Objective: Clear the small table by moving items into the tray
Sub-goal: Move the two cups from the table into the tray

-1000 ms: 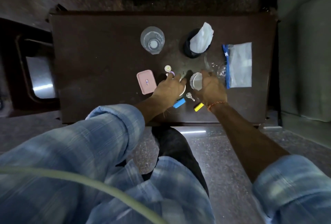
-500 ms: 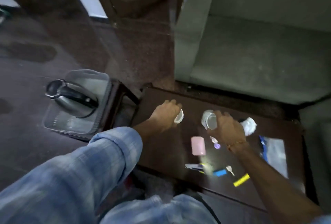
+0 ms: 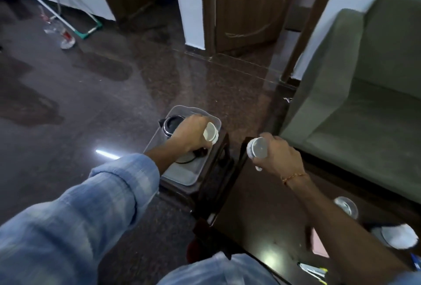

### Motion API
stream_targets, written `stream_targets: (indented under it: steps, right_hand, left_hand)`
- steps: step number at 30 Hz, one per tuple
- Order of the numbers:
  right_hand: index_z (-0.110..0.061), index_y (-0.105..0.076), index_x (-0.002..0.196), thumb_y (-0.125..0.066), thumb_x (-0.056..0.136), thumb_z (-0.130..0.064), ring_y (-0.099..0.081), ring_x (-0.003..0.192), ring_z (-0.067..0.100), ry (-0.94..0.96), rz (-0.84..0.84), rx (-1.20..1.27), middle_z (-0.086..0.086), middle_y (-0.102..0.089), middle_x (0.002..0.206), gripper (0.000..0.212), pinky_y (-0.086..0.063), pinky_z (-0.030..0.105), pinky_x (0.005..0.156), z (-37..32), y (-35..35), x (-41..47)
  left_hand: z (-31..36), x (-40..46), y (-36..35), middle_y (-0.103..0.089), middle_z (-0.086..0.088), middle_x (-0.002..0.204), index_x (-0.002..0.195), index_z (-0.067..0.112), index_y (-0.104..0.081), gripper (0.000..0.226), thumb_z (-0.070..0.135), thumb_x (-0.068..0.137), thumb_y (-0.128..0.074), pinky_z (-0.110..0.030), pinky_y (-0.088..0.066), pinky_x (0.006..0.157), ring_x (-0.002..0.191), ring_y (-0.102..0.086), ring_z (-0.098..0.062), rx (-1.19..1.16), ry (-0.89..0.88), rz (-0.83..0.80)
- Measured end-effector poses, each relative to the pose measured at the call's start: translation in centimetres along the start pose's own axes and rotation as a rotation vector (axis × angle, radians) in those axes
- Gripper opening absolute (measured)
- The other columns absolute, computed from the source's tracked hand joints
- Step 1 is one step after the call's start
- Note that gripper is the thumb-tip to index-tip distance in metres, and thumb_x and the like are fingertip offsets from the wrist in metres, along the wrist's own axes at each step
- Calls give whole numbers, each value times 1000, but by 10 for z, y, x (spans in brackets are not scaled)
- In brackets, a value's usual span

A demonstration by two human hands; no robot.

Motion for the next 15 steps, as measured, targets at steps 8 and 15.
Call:
stream_targets:
  steps: [8, 15]
  right_hand:
    - [-23, -48, 123, -71, 70, -53, -63, 103, 32, 205, 36, 13, 6, -61, 119, 64, -54, 41, 83, -65, 0, 68]
    - [-24, -46, 133, -75, 72, -39, -58, 110, 31, 262, -51, 14, 7, -53, 126, 69, -53, 41, 87, -103, -17, 137]
  left_hand:
    - [-51, 22, 35, -65, -2, 100, 105, 20, -65, 50, 42, 62, -80, -32, -47, 70, 88, -60, -22, -91, 160, 147]
    - [-102, 66, 39, -63, 3, 107, 109, 27, -61, 54, 51, 63, -77, -33, -43, 69, 96, -61, -22, -27, 251, 74]
Point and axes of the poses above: each hand's wrist, its own x-axis towards the middle knuckle, its own y-axis out of the back of the hand, z = x × y, the point moved 3 cm from there along x, towards the middle knuckle
